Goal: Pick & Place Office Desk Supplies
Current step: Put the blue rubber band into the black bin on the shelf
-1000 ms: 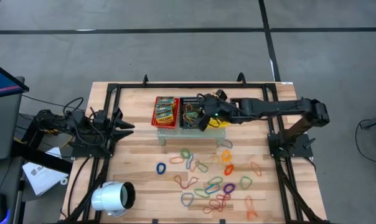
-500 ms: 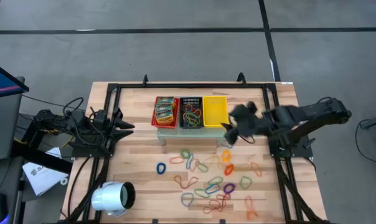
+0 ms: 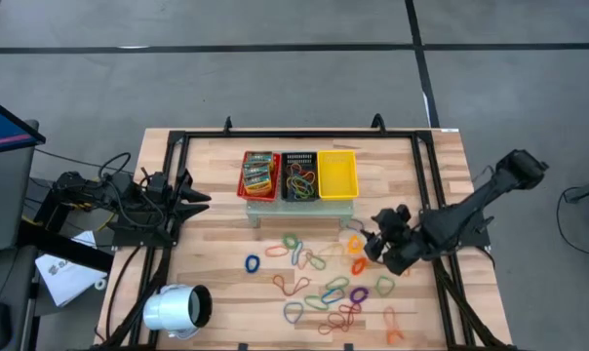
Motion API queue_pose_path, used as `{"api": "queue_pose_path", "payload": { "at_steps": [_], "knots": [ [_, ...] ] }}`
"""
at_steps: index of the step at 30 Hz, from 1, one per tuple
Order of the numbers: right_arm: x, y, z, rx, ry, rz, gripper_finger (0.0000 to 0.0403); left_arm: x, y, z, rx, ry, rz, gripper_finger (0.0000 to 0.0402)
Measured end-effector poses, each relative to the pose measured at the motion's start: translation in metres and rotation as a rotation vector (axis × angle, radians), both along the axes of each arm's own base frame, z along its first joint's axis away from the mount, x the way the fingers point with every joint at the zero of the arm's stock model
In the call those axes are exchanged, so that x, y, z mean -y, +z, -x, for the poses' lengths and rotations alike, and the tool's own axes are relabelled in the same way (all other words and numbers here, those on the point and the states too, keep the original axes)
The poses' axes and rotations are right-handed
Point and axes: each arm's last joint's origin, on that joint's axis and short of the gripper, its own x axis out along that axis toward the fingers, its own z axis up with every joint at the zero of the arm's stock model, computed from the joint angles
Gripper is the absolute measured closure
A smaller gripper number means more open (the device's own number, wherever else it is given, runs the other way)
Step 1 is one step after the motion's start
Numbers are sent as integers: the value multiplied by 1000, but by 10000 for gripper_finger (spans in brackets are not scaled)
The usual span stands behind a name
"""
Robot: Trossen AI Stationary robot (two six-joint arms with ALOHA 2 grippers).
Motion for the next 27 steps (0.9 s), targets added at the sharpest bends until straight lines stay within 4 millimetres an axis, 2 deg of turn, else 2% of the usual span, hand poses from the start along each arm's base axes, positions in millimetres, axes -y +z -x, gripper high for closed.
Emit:
{"api": "queue_pose_path", "payload": {
  "at_steps": [5,9,17,22,27],
  "knots": [
    [0,-34,2,-2,7,8,148,0,0,0,0,0,0,302],
    [6,-53,10,-3,2,58,148,0,0,0,1,0,1,302],
    [18,-88,25,62,38,42,148,0,0,0,0,0,1,302],
    [28,-102,32,57,14,54,148,0,0,0,0,0,1,302],
    [29,-104,30,87,71,74,148,0,0,0,0,0,1,302]
  ]
}}
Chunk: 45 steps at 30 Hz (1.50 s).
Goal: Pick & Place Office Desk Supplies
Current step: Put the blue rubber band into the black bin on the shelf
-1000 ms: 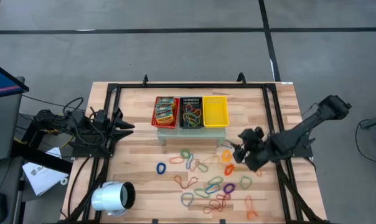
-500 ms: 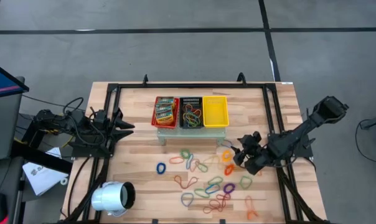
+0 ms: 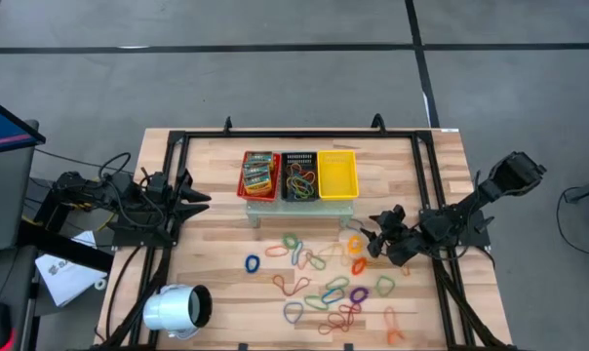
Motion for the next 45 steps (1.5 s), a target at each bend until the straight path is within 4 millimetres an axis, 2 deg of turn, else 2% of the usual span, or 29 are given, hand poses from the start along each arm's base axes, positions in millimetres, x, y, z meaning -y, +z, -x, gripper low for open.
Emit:
{"api": "queue_pose_path", "payload": {
  "at_steps": [21,35,39,45],
  "knots": [
    [6,-7,4,0,7,21,148,0,0,0,0,-1,7,302],
    [3,-39,-6,-14,-51,81,154,0,0,0,4,-1,9,302],
    [3,-42,-5,-15,-64,81,197,0,0,0,4,-1,9,302],
    [4,-43,-4,-14,-77,76,327,0,0,0,3,-1,9,302]
  ]
}}
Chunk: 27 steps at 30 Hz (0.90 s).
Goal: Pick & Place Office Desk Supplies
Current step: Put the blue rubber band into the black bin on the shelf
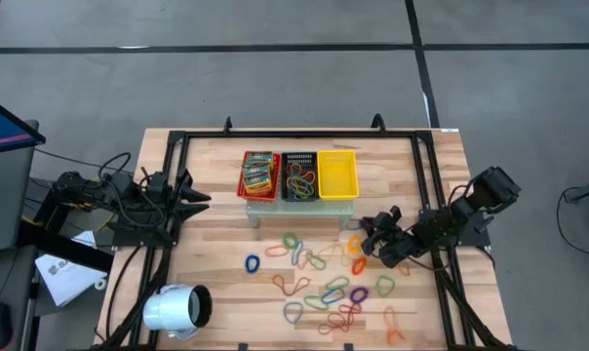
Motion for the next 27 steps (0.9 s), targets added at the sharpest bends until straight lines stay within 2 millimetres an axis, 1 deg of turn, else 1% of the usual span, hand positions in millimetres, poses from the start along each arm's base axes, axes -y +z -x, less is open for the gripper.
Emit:
{"api": "queue_pose_path", "payload": {
  "at_steps": [2,4,9,15,20,25,27],
  "knots": [
    [0,0,0,7,-6,-5,371,0,0,0,0,0,0,302],
    [0,2,0,16,-4,-14,393,0,0,0,0,0,0,302],
    [-2,13,0,33,43,-50,399,0,0,0,0,0,0,302],
    [-5,40,-2,135,96,-50,400,0,0,0,0,0,0,302],
    [-4,65,-2,208,143,-41,401,0,0,0,0,0,0,302],
    [-5,96,-2,151,179,-41,402,0,0,0,0,0,0,302],
    [-6,112,-4,124,190,-43,402,0,0,0,0,0,0,302]
  ]
}}
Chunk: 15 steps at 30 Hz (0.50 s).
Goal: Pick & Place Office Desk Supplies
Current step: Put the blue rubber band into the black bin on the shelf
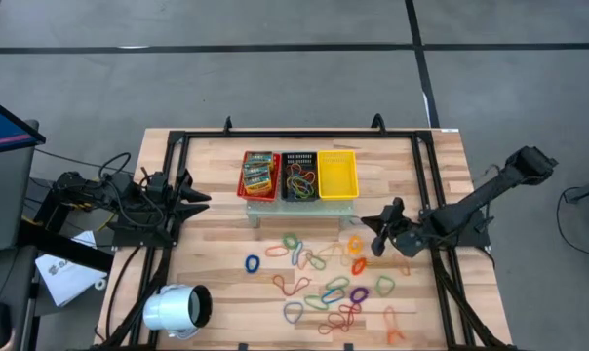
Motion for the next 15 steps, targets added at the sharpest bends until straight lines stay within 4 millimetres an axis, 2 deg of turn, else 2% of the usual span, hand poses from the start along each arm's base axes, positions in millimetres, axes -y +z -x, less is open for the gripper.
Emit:
{"api": "queue_pose_path", "payload": {
  "at_steps": [8,12,15],
  "knots": [
    [-14,68,-21,-69,89,71,403,0,0,0,0,0,0,302],
    [-16,98,-40,-60,94,187,403,0,0,0,0,0,0,302],
    [-10,114,-60,-82,75,279,403,0,0,0,0,0,0,302]
  ]
}}
